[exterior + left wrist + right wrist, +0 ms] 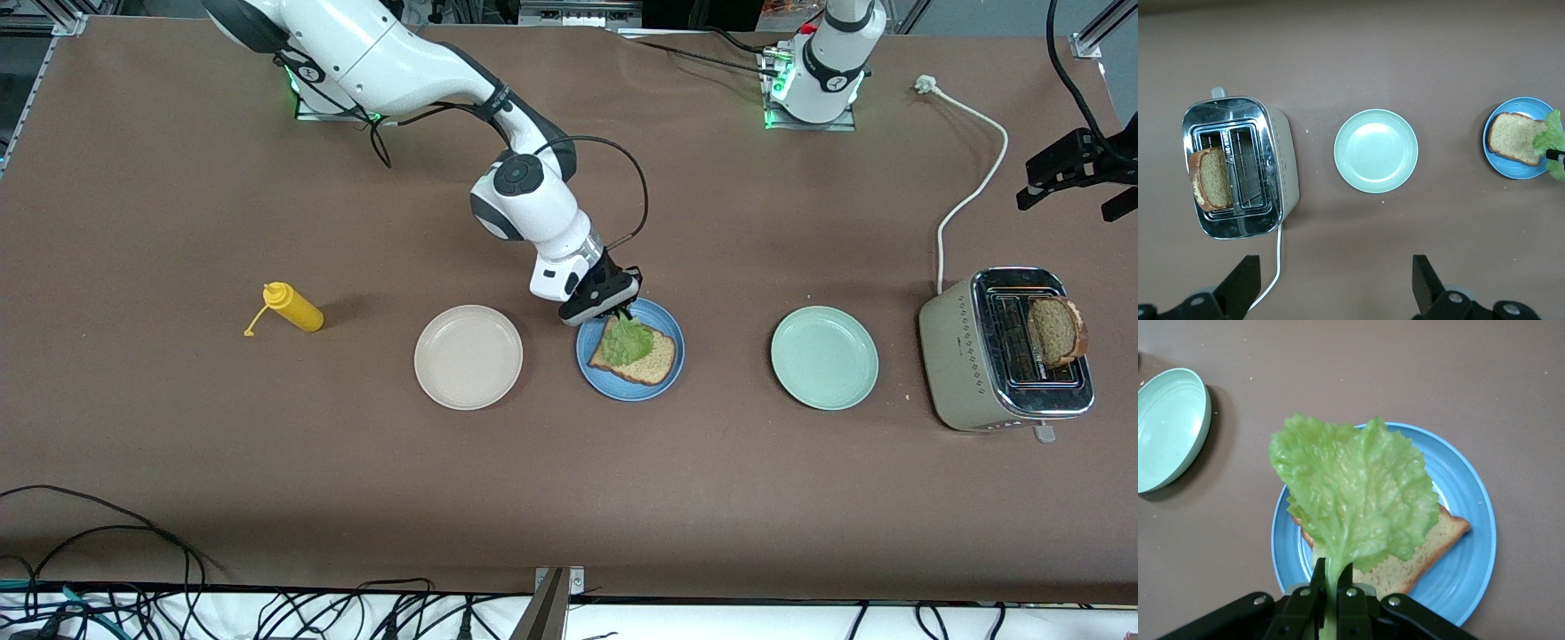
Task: Make sandwich in blue plate with both arms
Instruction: 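Carry the lettuce leaf with the right gripper over the blue plate, then lower the lettuce onto the bread and open the right gripper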
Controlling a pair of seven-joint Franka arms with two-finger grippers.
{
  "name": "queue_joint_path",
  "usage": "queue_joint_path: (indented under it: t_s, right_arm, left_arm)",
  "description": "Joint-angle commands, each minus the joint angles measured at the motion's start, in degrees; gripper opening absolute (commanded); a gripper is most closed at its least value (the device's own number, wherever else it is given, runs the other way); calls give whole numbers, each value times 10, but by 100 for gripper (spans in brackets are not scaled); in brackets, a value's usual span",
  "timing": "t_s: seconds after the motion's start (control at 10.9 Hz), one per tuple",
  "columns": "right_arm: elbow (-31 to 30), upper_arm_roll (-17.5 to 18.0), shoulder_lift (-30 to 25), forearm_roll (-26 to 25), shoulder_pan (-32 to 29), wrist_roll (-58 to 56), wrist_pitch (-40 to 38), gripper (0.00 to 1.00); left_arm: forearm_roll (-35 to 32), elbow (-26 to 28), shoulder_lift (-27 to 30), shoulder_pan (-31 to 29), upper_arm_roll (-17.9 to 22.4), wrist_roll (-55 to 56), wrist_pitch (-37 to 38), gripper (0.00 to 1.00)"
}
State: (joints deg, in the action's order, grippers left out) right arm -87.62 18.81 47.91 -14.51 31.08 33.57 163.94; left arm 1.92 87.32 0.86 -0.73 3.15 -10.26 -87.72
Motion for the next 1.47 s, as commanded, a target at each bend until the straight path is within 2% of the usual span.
queue_joint_path:
  t_s: [0.0, 0.37, 0.46, 0.55, 0.64, 0.73, 0.83, 0.92, 1.38]
  right_arm:
    - [59, -10, 41, -11, 11, 7, 11, 0]
    - [68, -10, 50, -11, 11, 6, 11, 0]
    - [68, -11, 50, -11, 11, 7, 11, 37]
    - [67, -12, 50, -12, 11, 7, 12, 56]
    - [67, -12, 49, -12, 11, 7, 12, 69]
    - [67, -12, 49, -12, 11, 7, 12, 87]
    - [67, -12, 49, -12, 11, 7, 12, 95]
    - [67, -12, 50, -13, 11, 7, 16, 100]
    - [65, -12, 34, -6, 3, 2, 12, 100]
  left_arm:
    - [11, -13, -5, -1, 1, 0, 10, 100]
    - [11, -13, -5, -1, 1, 0, 10, 100]
    - [10, -13, -5, -1, 1, 0, 10, 100]
    - [11, -13, -5, -2, 2, 0, 10, 100]
    - [10, -13, -5, -2, 2, 0, 10, 100]
    - [10, -13, -4, -2, 2, 1, 10, 100]
    - [10, -13, -4, -2, 1, 1, 10, 100]
    - [10, -13, -4, -2, 1, 3, 10, 100]
    - [10, -13, -4, -4, 2, 1, 11, 100]
